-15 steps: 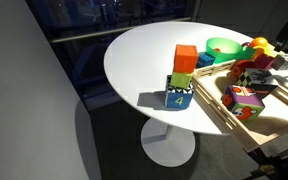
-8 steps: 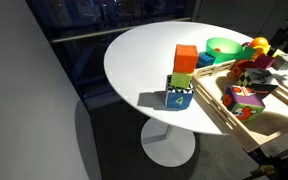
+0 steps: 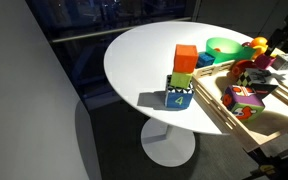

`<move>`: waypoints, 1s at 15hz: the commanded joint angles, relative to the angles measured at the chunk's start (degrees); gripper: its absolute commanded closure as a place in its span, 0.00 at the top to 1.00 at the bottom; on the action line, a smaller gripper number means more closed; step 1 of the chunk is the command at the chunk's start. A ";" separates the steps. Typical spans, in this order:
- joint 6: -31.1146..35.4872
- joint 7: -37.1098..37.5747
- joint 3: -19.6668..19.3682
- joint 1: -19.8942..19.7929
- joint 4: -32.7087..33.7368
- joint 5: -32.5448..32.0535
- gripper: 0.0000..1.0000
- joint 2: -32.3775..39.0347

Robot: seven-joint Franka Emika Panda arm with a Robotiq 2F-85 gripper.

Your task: Put the pink block in the crate

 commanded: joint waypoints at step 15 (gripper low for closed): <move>6.27 -1.25 1.47 -0.97 0.65 -0.47 1.00 5.33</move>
